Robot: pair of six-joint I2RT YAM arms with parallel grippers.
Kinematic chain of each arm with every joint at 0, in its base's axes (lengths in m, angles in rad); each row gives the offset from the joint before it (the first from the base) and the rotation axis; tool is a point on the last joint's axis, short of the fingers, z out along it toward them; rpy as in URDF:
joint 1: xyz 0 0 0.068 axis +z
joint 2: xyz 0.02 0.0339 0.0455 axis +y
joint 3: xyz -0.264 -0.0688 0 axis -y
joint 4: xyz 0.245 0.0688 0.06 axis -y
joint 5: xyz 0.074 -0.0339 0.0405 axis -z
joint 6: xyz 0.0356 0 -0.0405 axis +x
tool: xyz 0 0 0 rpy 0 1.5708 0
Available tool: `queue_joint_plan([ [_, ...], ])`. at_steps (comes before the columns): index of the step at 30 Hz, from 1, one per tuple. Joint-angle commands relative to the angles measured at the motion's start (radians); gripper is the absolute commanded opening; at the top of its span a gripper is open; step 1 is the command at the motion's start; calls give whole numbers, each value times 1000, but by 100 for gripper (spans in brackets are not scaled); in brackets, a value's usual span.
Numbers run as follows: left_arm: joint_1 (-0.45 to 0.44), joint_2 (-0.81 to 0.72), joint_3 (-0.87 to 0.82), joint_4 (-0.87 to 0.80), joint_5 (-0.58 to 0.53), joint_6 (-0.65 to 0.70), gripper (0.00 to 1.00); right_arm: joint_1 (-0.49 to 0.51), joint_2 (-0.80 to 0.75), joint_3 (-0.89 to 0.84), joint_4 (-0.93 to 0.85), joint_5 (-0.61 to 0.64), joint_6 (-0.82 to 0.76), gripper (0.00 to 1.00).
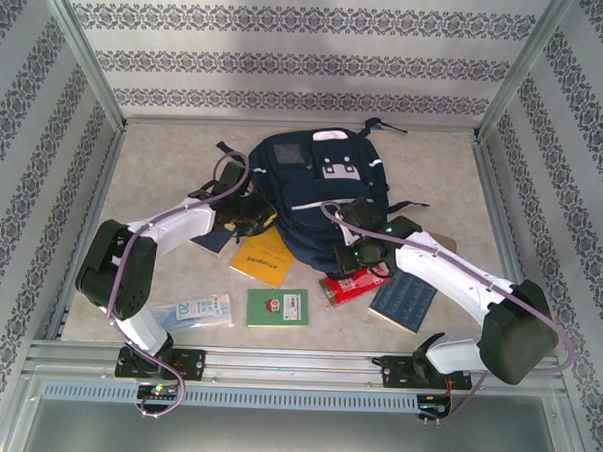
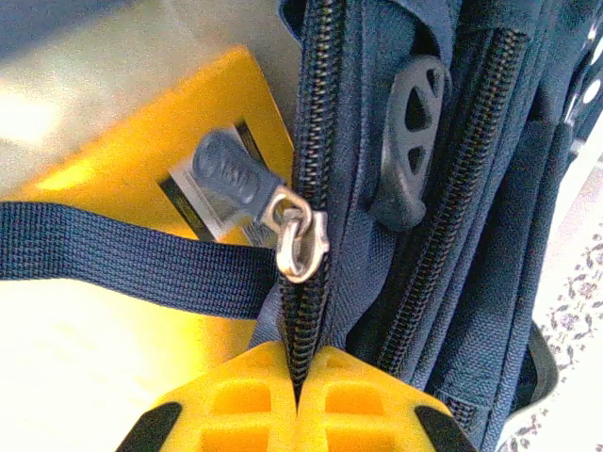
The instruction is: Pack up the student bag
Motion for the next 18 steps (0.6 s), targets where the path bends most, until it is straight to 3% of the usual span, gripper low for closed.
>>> queue_joint_plan([
  [1,64,-13,75,-61,-60,66,0,-46,-2,26,-88,55,-14,0],
  [4,86,32,169,-105,-40,128,0,-80,12,39,-56,46,1,0],
  [7,113,116,313,-189,17,165,1,-76,29,66,67,-140,57,0],
  [9,129,138,384,-273,38,162,32,-65,53,91,177,-262,152,0],
  [11,135,112,405,-368,-4,156,48,-49,88,129,258,-326,237,0],
  [13,136,75,395,-446,-32,135,53,-26,123,166,324,-358,309,0],
  [18,136,-27,279,-524,23,63,56,39,217,265,405,-386,404,0],
])
